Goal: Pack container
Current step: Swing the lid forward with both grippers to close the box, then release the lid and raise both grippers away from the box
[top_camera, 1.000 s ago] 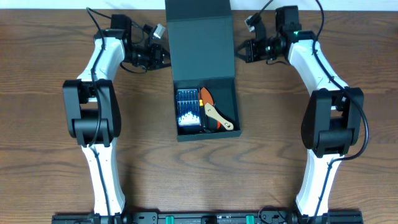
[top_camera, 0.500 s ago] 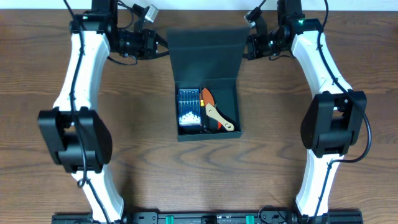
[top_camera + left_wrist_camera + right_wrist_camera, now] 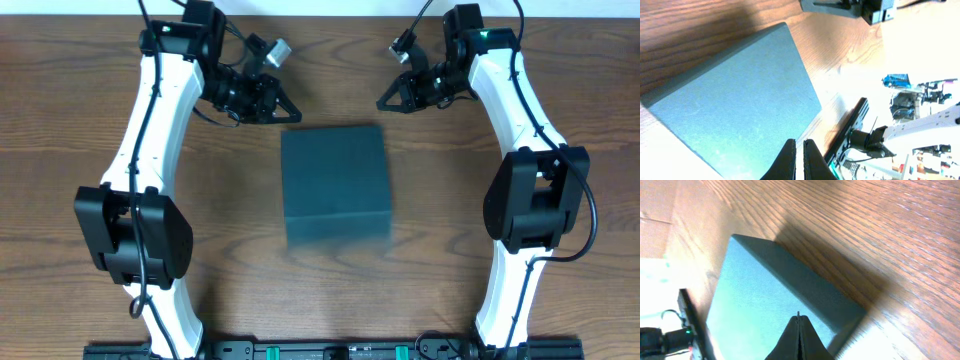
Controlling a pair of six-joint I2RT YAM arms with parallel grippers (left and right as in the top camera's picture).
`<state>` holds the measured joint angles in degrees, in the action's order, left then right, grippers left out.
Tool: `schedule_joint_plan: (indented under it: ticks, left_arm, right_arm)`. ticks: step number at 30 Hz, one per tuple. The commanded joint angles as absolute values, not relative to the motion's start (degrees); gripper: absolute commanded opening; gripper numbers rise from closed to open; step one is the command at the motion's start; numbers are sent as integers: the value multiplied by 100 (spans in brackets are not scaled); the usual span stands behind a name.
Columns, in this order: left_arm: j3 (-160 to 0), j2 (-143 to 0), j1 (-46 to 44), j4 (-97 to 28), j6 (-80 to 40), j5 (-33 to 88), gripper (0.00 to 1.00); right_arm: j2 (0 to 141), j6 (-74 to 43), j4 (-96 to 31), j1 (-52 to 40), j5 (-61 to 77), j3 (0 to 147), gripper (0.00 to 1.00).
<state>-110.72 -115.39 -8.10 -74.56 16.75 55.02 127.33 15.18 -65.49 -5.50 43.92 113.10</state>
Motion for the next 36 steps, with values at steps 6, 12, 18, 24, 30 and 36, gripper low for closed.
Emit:
schedule_joint_plan:
  ticks: [6,12,18,24,30,36]
  left_arm:
    - [-11155,-11498,-1221,-7481,825,3964,6]
    - [-11120,-11498,-1905,-7448,-360,1796,6]
    - [-10829,-11498,-2663,-7227,-1184,467,6]
    - [-10726,-11485,-2773,-6825,-1420,-274,16]
    - [-10726,-11360,-2414,-6394,-1422,-309,85]
    - [-10726,-11308,-2073,-6187,-1406,-307,99]
  right_arm:
    - [12018,821,-6582,-550,2936,11465,1]
    - [11616,318,-6921,-545,1955,11465,19]
    - [11456,215,-7513,-543,1162,11465,37]
    - [11456,217,-7846,-545,615,11465,71]
    - [11456,217,-7806,-545,233,11465,99]
    - [11456,220,-7782,-545,211,11465,99]
